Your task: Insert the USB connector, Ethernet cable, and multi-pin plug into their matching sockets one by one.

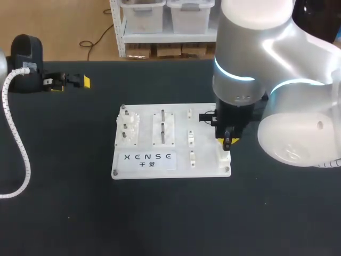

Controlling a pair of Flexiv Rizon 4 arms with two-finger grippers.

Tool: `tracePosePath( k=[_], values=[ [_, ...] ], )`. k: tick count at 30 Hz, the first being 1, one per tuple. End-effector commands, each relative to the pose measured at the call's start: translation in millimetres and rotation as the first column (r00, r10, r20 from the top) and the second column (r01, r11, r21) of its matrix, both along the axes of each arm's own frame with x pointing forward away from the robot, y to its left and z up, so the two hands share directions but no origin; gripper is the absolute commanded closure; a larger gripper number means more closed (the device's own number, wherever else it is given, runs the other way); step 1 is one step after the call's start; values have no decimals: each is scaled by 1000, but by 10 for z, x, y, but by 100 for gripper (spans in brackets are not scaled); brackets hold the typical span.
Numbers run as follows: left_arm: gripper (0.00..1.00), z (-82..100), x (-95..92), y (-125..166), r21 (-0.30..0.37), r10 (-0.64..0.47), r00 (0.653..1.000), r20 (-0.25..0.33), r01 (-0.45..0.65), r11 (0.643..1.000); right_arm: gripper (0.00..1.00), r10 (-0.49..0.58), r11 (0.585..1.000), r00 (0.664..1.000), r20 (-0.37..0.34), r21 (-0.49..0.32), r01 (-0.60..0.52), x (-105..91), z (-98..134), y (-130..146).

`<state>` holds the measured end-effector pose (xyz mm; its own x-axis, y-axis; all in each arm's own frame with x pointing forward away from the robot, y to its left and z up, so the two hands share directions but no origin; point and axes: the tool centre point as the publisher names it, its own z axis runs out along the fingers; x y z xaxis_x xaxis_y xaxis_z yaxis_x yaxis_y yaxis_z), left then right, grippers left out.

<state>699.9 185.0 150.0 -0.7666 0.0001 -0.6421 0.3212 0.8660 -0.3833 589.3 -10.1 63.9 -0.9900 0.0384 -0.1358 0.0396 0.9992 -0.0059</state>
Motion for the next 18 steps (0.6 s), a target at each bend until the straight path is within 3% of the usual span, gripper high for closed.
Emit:
tracePosePath(
  k=[1, 18],
  values=[
    [0, 0, 0, 0, 0, 0, 1000, 0, 0, 1000, 100, -2, 1000, 1000, 3, -5, 2, -21, -37, -2],
    [0, 0, 0, 0, 0, 0, 1000, 0, 0, 1000, 100, -12, 1000, 1000, -12, -10, 12, 10, -69, -29]
  ],
)
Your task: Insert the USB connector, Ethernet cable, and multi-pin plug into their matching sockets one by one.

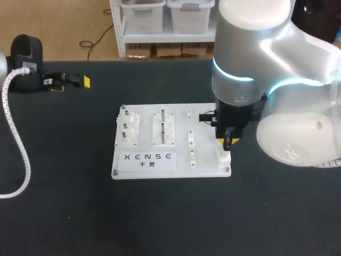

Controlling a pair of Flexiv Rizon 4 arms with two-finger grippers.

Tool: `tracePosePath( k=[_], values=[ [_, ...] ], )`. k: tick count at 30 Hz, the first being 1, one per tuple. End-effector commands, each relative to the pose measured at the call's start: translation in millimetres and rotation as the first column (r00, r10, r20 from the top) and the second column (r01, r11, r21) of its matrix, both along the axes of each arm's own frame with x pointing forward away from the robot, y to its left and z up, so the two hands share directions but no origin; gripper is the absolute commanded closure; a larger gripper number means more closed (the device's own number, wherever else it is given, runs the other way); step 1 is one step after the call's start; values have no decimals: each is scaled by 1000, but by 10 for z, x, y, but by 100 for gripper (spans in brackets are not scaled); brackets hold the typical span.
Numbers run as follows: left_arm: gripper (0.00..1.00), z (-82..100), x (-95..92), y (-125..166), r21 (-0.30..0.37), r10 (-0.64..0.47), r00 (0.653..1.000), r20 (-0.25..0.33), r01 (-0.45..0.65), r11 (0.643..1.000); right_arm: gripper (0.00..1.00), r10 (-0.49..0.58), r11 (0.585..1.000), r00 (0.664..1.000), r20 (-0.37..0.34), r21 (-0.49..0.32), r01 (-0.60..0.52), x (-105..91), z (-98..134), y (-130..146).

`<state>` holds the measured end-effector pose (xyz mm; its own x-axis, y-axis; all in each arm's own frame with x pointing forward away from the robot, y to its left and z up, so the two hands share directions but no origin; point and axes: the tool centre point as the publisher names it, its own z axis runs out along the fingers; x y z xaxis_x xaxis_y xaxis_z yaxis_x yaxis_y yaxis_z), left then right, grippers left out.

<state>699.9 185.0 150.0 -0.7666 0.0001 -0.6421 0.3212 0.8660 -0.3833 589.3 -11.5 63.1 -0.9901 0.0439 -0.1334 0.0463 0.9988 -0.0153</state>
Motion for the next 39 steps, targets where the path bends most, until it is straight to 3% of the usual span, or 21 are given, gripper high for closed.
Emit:
tracePosePath(
  k=[1, 16, 27, 39],
  values=[
    [0, 0, 0, 0, 0, 0, 1000, 0, 0, 1000, 100, -9, 1000, 1000, -13, 2, 9, 13, -71, -20],
    [0, 0, 0, 0, 0, 0, 1000, 0, 0, 1000, 100, -25, 999, 999, -47, 20, 26, 39, -152, -11],
    [0, 0, 0, 0, 0, 0, 1000, 0, 0, 1000, 100, -10, 1000, 1000, -1, 20, 10, 44, -30, 1],
    [0, 0, 0, 0, 0, 0, 1000, 0, 0, 1000, 100, 2, 1000, 1000, 15, 6, -2, 18, -44, 30]
  ],
)
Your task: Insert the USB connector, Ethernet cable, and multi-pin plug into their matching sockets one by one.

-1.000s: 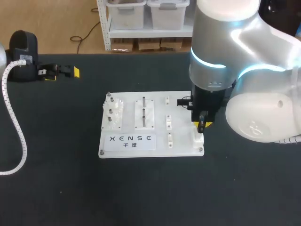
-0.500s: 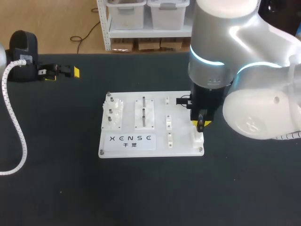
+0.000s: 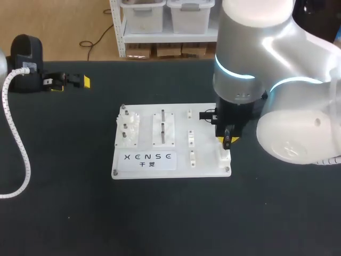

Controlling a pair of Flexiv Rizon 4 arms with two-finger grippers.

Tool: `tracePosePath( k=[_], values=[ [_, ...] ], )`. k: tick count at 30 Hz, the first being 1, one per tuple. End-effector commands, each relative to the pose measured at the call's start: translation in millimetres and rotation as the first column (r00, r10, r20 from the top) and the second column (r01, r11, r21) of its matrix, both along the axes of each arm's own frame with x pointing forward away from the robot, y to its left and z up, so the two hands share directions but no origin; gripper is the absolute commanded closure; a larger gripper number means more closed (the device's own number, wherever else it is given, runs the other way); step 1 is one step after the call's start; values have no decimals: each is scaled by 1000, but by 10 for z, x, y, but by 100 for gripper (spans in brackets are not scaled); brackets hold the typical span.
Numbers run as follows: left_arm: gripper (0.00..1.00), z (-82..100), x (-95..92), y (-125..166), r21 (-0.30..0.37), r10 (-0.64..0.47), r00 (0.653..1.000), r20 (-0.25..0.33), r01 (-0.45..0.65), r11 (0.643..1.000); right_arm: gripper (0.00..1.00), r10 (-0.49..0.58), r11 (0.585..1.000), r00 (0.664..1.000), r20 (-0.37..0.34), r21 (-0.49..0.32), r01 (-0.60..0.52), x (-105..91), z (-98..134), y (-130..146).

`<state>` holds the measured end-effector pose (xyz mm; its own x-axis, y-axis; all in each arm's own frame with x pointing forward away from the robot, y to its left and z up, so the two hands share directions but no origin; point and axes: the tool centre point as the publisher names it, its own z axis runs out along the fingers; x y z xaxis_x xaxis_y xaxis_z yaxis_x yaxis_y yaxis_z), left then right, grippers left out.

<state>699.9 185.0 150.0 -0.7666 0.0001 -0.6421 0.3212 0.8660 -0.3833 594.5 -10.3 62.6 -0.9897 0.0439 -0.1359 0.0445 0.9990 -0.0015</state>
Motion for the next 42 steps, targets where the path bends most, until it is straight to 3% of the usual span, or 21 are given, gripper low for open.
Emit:
tracePosePath(
  k=[1, 17, 42],
  values=[
    [0, 0, 0, 0, 0, 0, 1000, 0, 0, 1000, 100, 1, 1000, 1000, 12, -7, -1, -35, -40, 19],
    [0, 0, 0, 0, 0, 0, 1000, 0, 0, 1000, 100, 9, 1000, 999, 32, -29, -8, -77, -52, 35],
    [0, 0, 0, 0, 0, 0, 1000, 0, 0, 1000, 100, -25, 1000, 999, -26, 6, 25, -13, -146, -9]
  ],
)
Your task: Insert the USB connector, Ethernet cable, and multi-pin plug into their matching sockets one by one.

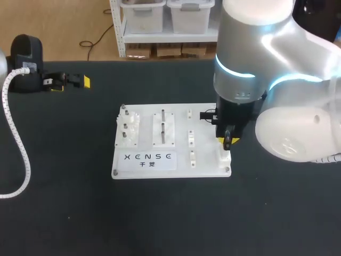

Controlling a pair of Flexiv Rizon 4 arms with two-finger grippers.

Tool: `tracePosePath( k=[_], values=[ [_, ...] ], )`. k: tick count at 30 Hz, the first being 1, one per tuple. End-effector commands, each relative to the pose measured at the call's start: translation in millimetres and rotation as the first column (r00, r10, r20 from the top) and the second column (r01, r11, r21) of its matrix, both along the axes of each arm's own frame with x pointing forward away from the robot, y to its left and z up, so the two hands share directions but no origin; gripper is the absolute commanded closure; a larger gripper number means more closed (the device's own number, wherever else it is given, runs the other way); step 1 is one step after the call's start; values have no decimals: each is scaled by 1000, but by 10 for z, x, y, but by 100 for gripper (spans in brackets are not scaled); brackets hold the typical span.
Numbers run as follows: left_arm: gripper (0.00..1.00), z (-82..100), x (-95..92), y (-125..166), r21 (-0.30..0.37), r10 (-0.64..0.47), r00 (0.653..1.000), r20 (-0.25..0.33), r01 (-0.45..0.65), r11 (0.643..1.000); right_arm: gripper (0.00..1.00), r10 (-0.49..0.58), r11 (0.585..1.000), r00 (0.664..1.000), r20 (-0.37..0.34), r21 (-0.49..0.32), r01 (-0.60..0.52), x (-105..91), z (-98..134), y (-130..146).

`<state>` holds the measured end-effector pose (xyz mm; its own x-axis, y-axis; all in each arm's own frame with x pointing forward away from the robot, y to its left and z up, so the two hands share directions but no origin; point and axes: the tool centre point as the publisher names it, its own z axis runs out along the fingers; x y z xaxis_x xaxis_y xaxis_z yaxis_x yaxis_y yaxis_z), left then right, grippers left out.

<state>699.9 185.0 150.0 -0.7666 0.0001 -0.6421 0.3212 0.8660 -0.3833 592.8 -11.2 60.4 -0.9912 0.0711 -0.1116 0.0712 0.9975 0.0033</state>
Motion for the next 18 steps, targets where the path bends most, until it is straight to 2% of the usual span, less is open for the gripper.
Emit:
tracePosePath(
  k=[1, 18],
  values=[
    [0, 0, 0, 0, 0, 0, 1000, 0, 0, 1000, 100, 4, 1000, 1000, 0, 1, -4, 4, -114, 2],
    [0, 0, 0, 0, 0, 0, 1000, 0, 0, 1000, 100, 22, 1000, 999, 48, 10, -23, 9, 45, 19]
  ],
)
